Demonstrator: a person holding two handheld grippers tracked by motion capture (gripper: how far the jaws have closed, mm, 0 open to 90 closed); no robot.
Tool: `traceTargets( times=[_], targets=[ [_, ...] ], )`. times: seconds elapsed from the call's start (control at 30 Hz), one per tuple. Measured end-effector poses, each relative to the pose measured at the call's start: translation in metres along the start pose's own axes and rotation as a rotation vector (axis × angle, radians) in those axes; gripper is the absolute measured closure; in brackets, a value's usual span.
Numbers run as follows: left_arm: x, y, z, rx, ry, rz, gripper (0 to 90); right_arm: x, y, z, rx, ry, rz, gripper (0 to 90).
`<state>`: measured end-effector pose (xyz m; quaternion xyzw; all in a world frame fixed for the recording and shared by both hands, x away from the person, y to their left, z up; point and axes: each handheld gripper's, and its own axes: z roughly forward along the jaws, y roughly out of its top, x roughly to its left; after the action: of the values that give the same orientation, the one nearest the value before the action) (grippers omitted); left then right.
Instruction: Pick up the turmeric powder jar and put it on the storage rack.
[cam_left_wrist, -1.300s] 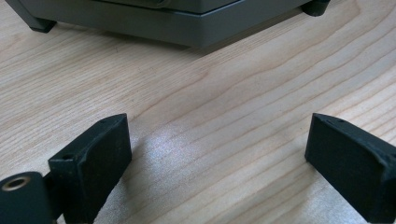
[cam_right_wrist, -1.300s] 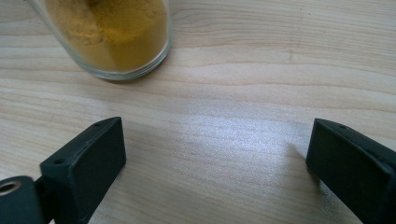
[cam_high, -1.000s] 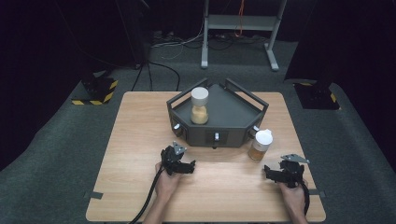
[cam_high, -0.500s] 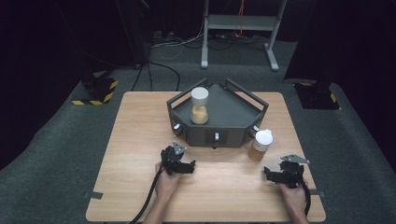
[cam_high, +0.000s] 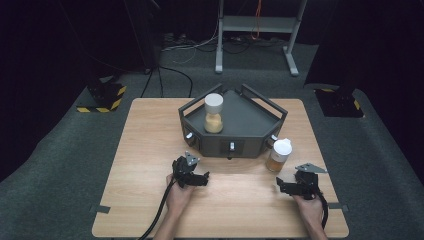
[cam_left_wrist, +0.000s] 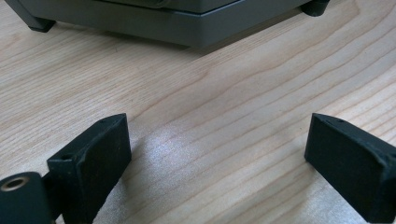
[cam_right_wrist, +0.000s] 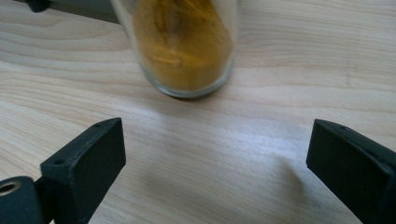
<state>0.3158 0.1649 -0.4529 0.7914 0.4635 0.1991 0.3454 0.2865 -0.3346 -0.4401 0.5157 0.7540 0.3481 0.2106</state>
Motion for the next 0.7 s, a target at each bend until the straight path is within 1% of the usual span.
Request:
traceTargets(
  times=[0.03, 0.1, 0.23, 0.47, 0.53, 0.7],
  targets=[
    [0.0, 0.0, 0.0, 0.0, 0.0, 0.0, 6.9, 0.001, 0.003, 0.002, -0.002, 0.015, -0.004, 4.9],
    [0.0, 0.0, 0.0, 0.0, 0.0, 0.0, 6.9, 0.001, 0.005, 0.004, -0.002, 0.023, -0.001, 4.9],
    [0.0, 0.0, 0.0, 0.0, 0.0, 0.001, 6.9, 0.002, 0.007, 0.005, -0.01, 0.022, 0.007, 5.1],
    [0.0, 0.0, 0.0, 0.0, 0.0, 0.001, 6.9, 0.001, 0.014, 0.007, -0.047, 0.044, 0.019, 7.2],
    [0.0, 0.0, 0.0, 0.0, 0.0, 0.001, 6.9, 0.0, 0.015, 0.007, -0.056, 0.047, 0.019, 7.8],
    [0.0, 0.0, 0.0, 0.0, 0.0, 0.001, 7.0, -0.001, 0.017, 0.009, -0.079, 0.05, 0.037, 9.8]
  ],
)
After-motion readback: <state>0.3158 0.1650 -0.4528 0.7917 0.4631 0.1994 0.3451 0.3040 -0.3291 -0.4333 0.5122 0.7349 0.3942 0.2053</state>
